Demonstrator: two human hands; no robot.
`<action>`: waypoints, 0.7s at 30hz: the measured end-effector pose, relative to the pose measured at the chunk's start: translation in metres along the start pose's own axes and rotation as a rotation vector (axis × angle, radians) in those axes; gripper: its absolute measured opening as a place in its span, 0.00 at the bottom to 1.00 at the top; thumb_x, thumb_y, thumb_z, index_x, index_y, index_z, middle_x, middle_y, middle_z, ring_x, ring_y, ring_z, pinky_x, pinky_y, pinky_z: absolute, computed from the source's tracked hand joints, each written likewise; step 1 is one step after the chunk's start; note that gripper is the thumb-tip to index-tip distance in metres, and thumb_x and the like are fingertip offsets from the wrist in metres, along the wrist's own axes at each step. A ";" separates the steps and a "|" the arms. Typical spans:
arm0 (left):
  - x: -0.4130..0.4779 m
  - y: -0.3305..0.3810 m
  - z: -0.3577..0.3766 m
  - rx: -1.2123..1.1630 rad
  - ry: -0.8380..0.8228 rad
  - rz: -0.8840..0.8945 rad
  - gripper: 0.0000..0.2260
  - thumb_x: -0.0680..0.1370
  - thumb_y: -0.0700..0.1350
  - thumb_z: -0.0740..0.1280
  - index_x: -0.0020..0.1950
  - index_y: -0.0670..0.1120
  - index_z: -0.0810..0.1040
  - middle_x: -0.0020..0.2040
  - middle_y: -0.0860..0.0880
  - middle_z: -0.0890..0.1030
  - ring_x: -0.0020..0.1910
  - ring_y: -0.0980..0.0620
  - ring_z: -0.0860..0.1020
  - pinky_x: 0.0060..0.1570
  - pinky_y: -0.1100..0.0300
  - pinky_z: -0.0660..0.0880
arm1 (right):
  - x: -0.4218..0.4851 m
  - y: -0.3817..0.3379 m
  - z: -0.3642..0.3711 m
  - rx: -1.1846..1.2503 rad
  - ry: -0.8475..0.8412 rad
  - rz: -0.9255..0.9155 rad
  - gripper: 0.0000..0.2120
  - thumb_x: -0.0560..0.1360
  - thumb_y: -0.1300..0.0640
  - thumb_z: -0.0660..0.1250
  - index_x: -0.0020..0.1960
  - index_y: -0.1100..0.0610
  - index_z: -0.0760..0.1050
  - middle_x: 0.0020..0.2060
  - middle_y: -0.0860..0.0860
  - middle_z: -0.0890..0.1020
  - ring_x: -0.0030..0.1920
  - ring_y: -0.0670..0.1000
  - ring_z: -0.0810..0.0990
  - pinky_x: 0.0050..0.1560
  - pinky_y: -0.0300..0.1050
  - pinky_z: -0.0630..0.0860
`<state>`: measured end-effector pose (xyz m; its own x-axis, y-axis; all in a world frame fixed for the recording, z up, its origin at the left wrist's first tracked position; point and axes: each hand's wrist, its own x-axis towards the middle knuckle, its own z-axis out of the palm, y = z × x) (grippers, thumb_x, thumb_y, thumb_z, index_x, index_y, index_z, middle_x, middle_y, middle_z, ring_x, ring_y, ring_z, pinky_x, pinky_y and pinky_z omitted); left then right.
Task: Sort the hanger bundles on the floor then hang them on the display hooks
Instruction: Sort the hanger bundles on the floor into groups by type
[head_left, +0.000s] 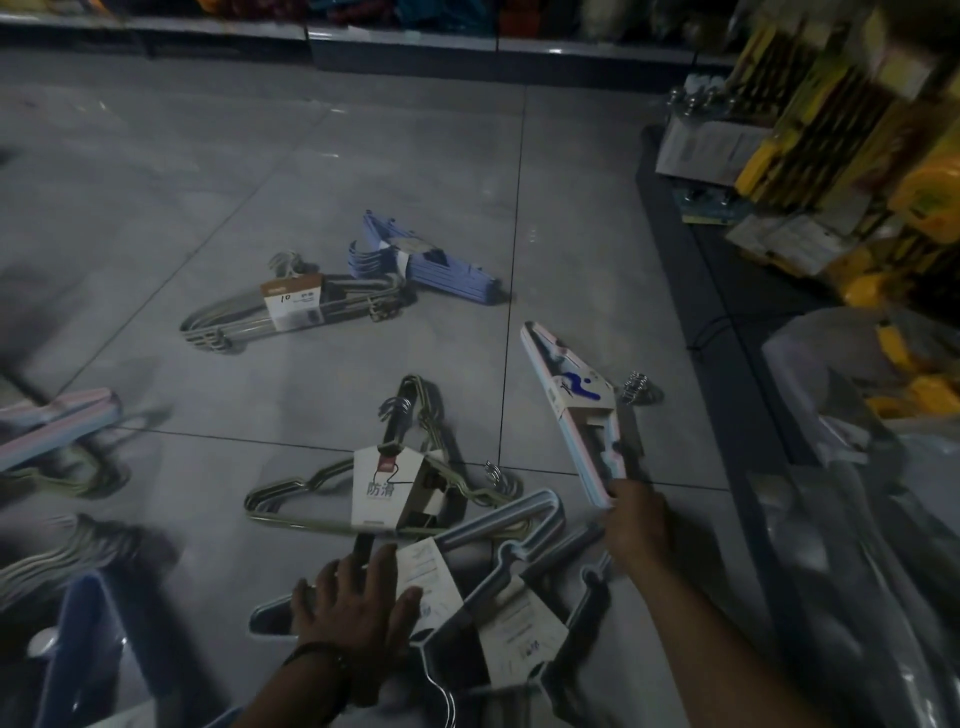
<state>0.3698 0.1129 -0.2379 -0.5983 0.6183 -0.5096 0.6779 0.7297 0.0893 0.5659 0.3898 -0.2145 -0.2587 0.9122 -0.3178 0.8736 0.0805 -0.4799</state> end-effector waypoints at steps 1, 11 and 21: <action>0.000 -0.001 0.001 0.013 -0.004 -0.001 0.38 0.73 0.73 0.37 0.82 0.60 0.44 0.81 0.47 0.57 0.80 0.41 0.56 0.77 0.35 0.51 | 0.001 0.001 -0.002 -0.010 -0.029 -0.007 0.18 0.80 0.67 0.64 0.68 0.57 0.80 0.62 0.60 0.83 0.55 0.58 0.81 0.49 0.40 0.73; 0.010 0.000 -0.047 -0.014 -0.138 0.049 0.31 0.70 0.80 0.55 0.64 0.61 0.69 0.64 0.53 0.78 0.62 0.47 0.75 0.65 0.45 0.68 | -0.019 0.004 -0.010 0.182 -0.015 0.013 0.16 0.81 0.62 0.66 0.68 0.54 0.79 0.63 0.56 0.83 0.58 0.57 0.83 0.55 0.49 0.82; 0.012 0.003 -0.080 -0.390 -0.212 0.100 0.33 0.62 0.79 0.68 0.53 0.55 0.81 0.48 0.54 0.85 0.46 0.54 0.83 0.46 0.57 0.83 | -0.064 -0.020 -0.025 0.409 0.117 -0.106 0.05 0.81 0.60 0.69 0.56 0.54 0.81 0.58 0.52 0.83 0.56 0.51 0.82 0.30 0.21 0.67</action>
<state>0.3306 0.1461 -0.1756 -0.4099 0.6472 -0.6427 0.4923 0.7502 0.4415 0.5752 0.3393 -0.1644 -0.2690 0.9487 -0.1661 0.6037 0.0317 -0.7966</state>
